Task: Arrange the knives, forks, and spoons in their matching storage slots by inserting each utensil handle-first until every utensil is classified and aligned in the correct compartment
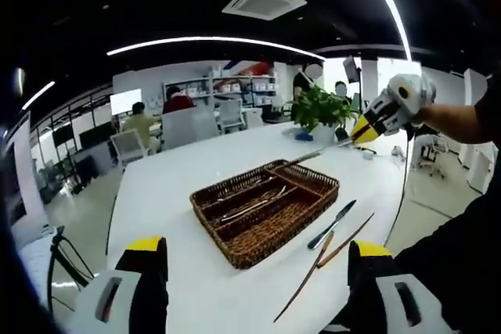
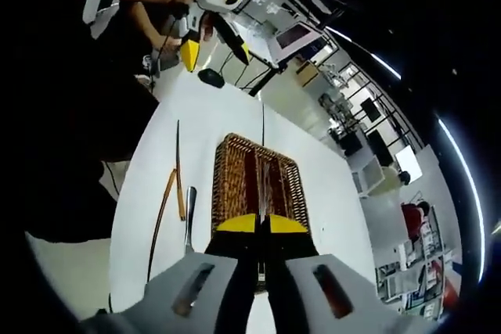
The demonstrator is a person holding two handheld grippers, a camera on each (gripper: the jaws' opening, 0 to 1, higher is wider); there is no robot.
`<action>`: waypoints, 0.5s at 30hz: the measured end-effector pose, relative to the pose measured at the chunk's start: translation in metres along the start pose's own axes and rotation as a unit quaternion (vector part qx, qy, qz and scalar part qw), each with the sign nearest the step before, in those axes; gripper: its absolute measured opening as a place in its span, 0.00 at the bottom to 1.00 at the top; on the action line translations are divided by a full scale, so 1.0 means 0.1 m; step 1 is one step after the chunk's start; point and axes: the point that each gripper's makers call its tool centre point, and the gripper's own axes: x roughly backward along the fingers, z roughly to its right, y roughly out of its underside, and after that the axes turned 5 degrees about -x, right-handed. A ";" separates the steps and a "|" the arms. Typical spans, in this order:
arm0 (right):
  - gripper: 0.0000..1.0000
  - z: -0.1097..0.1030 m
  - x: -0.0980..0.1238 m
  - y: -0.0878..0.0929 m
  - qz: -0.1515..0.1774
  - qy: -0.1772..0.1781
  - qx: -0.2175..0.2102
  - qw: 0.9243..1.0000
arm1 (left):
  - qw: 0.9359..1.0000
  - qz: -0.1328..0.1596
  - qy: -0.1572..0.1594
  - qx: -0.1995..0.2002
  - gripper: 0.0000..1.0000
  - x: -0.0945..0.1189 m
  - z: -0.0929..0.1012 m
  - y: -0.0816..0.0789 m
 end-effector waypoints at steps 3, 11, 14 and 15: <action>0.00 0.02 0.00 0.00 0.000 0.003 0.001 1.000 | 1.000 0.000 0.003 -0.004 1.00 -0.02 0.02 -0.01; 0.00 0.07 -0.07 0.01 -0.004 0.006 0.010 1.000 | 1.000 -0.004 -0.001 -0.008 1.00 -0.05 -0.01 0.02; 0.00 0.09 -0.12 0.01 -0.005 0.005 0.013 1.000 | 1.000 -0.004 0.003 0.002 1.00 -0.05 -0.01 0.05; 0.00 0.10 -0.14 0.00 -0.004 0.005 0.014 1.000 | 1.000 -0.005 0.002 0.002 1.00 -0.04 -0.01 0.07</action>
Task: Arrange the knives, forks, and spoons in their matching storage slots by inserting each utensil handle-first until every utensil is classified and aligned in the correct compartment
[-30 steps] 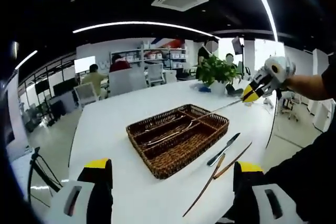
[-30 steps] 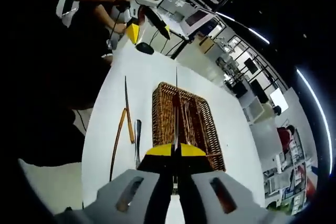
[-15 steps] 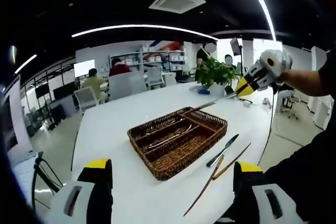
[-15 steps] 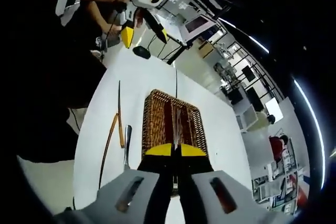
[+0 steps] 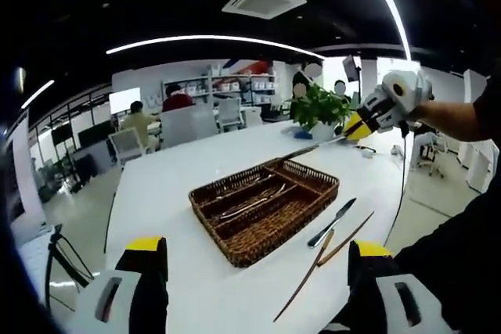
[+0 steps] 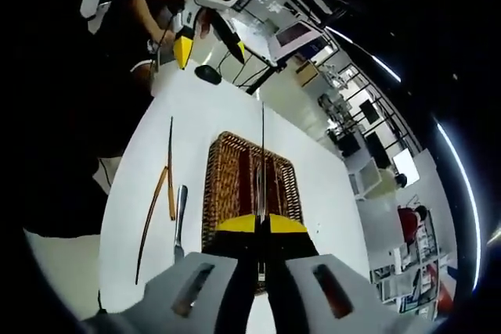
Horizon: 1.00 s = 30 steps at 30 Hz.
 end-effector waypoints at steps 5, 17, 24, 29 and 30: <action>0.00 0.05 -0.08 -0.03 0.006 0.001 0.004 1.000 | 1.000 -0.002 -0.002 0.008 1.00 0.02 -0.01 0.03; 0.00 0.25 -0.26 -0.05 0.014 0.007 0.025 1.000 | 1.000 -0.001 0.003 0.028 1.00 -0.01 0.11 0.08; 0.00 0.35 -0.35 -0.08 0.025 0.012 0.027 0.999 | 1.000 -0.002 0.001 0.025 1.00 0.01 0.10 0.04; 0.00 0.45 -0.45 -0.11 0.028 0.014 0.031 0.999 | 1.000 -0.001 0.002 0.024 1.00 0.00 0.10 0.02; 0.00 0.47 -0.46 -0.11 0.029 0.015 0.033 0.999 | 1.000 -0.001 0.002 0.024 1.00 0.00 0.10 0.01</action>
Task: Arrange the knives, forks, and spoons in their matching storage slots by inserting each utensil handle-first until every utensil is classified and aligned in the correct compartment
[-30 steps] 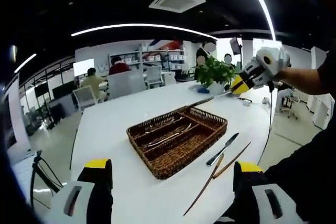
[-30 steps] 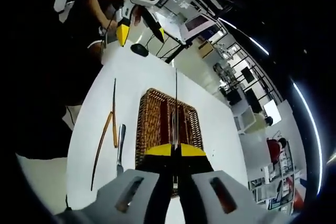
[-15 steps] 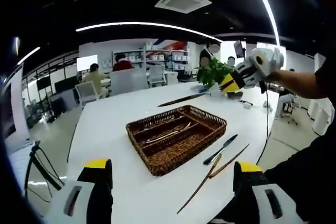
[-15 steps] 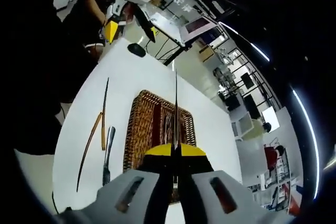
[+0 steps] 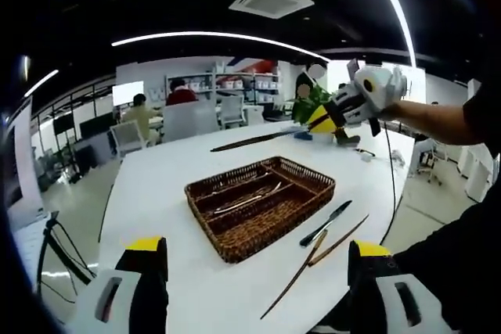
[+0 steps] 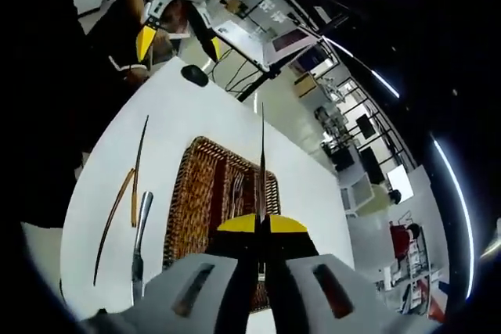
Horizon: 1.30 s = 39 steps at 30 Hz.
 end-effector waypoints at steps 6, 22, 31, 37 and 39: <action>0.00 0.08 -0.08 0.02 0.000 0.004 0.003 1.000 | 1.000 0.001 -0.004 0.004 1.00 0.03 -0.05 0.02; 0.00 -0.03 -0.31 0.19 -0.012 -0.008 -0.003 1.000 | 1.000 -0.004 -0.011 0.011 1.00 0.07 -0.09 0.09; 0.00 -0.17 -0.49 0.43 -0.031 -0.029 -0.019 0.999 | 1.000 -0.008 -0.009 0.012 1.00 0.05 -0.12 0.11; 0.00 -0.28 -0.57 0.54 -0.038 -0.040 -0.021 0.998 | 1.000 -0.009 -0.010 0.016 1.00 0.04 -0.14 0.12; 0.00 -0.30 -0.59 0.58 -0.041 -0.041 -0.024 0.998 | 1.000 -0.009 -0.010 0.017 1.00 0.04 -0.13 0.13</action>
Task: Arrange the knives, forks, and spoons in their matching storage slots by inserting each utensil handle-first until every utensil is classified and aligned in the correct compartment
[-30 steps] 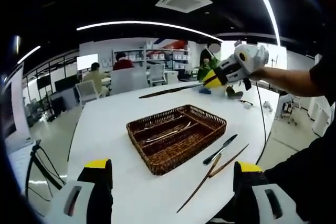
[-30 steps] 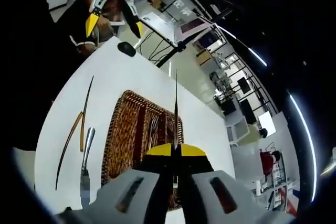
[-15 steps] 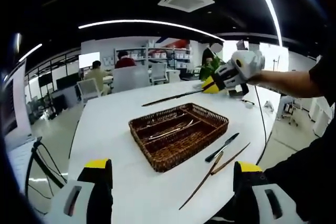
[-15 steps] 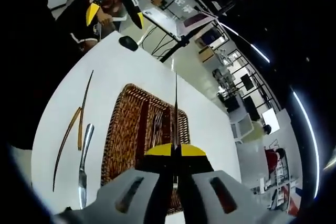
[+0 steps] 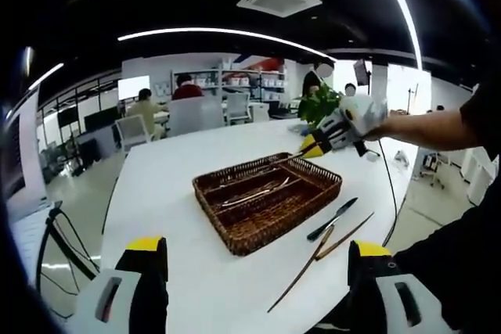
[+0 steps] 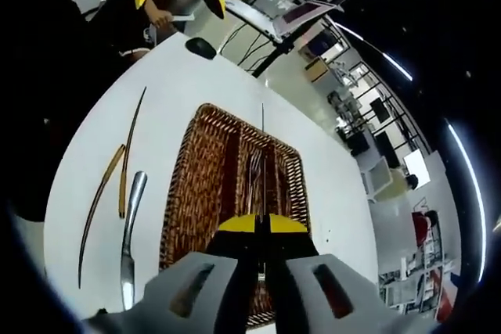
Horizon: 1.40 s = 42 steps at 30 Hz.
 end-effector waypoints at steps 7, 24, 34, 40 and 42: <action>0.00 -0.14 -0.11 0.09 -0.012 -0.014 0.002 1.000 | 1.000 -0.003 -0.001 0.001 1.00 0.00 -0.01 0.04; 0.00 -0.34 -0.38 0.24 -0.025 -0.042 0.006 0.999 | 1.000 -0.005 -0.007 0.007 1.00 0.04 -0.03 0.06; 0.00 -0.50 -0.54 0.39 -0.045 -0.072 0.007 0.996 | 1.000 -0.003 -0.005 0.006 1.00 0.02 0.01 0.05; 0.00 -0.49 -0.62 0.45 -0.049 -0.075 -0.008 0.996 | 1.000 -0.003 -0.006 0.006 1.00 0.04 0.02 0.07; 0.00 -0.49 -0.65 0.49 -0.057 -0.076 -0.001 0.996 | 1.000 -0.003 -0.006 0.006 1.00 0.05 0.02 0.07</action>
